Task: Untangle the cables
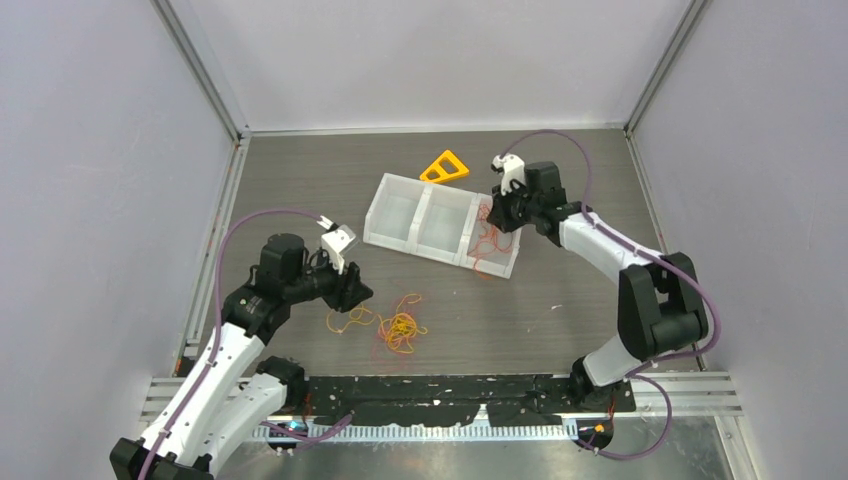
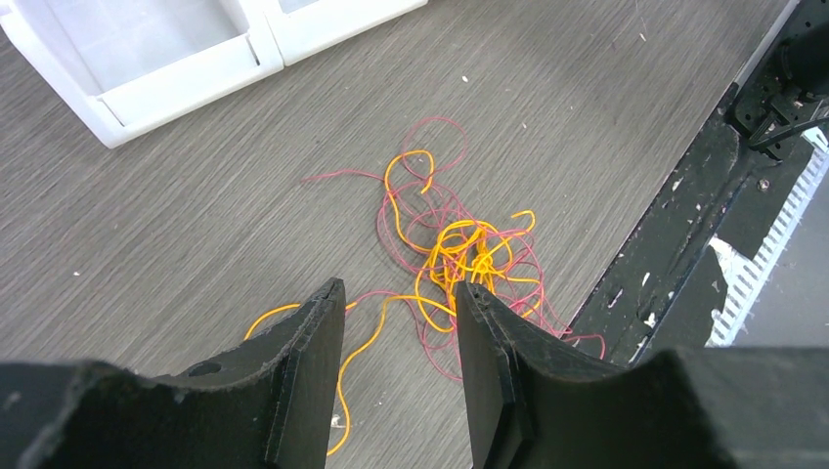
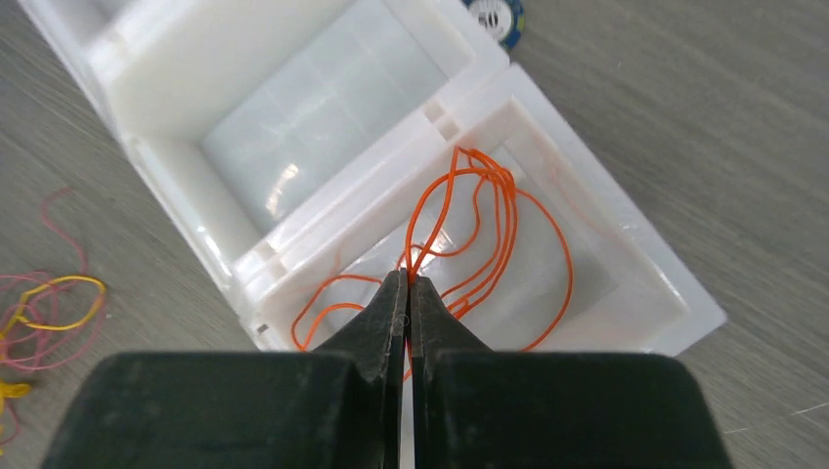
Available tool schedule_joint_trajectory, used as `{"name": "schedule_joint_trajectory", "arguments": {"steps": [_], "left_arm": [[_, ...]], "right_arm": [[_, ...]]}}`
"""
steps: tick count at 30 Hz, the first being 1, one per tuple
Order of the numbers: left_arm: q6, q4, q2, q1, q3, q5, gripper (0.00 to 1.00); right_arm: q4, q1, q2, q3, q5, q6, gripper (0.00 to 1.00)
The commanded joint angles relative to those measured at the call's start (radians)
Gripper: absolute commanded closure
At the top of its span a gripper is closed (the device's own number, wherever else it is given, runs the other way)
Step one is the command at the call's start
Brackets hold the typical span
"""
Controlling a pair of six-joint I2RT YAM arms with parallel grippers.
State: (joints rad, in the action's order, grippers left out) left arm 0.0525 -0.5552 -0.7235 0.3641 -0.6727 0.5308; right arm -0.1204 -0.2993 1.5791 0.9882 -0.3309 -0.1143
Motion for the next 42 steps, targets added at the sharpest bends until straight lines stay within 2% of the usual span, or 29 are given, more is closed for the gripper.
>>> {"name": "schedule_joint_trajectory", "arguments": {"steps": [1, 10, 17, 23, 28, 36, 40, 42], "left_arm": [[0.013, 0.014, 0.008, -0.007, -0.017, 0.014, 0.53], [0.025, 0.018, 0.004, -0.007, -0.020, 0.018, 0.54], [0.023, 0.036, -0.003, -0.007, -0.007, 0.019, 0.54], [0.027, 0.038, -0.016, -0.006, -0.012, 0.020, 0.54], [0.037, 0.029, -0.014, -0.007, -0.012, 0.018, 0.54], [0.033, 0.035, -0.020, -0.007, -0.011, 0.018, 0.54], [0.051, 0.006, -0.020, -0.007, -0.019, 0.008, 0.49], [0.067, -0.029, -0.023, -0.006, -0.033, 0.010, 0.42]], "right_arm": [[-0.012, 0.003, -0.132, 0.081, -0.045, -0.001, 0.95], [-0.009, 0.025, -0.132, 0.135, -0.015, -0.119, 0.95], [0.072, 0.010, -0.116, 0.026, 0.055, -0.224, 0.95], [0.075, -0.038, -0.077, -0.033, 0.126, -0.226, 0.95], [0.032, -0.053, -0.063, -0.043, 0.091, -0.222, 0.95], [-0.054, -0.061, 0.049, 0.045, 0.073, -0.167, 0.95], [-0.127, -0.060, 0.125, 0.127, 0.043, -0.154, 0.95], [-0.144, -0.060, 0.128, 0.140, 0.033, -0.153, 0.93]]}}
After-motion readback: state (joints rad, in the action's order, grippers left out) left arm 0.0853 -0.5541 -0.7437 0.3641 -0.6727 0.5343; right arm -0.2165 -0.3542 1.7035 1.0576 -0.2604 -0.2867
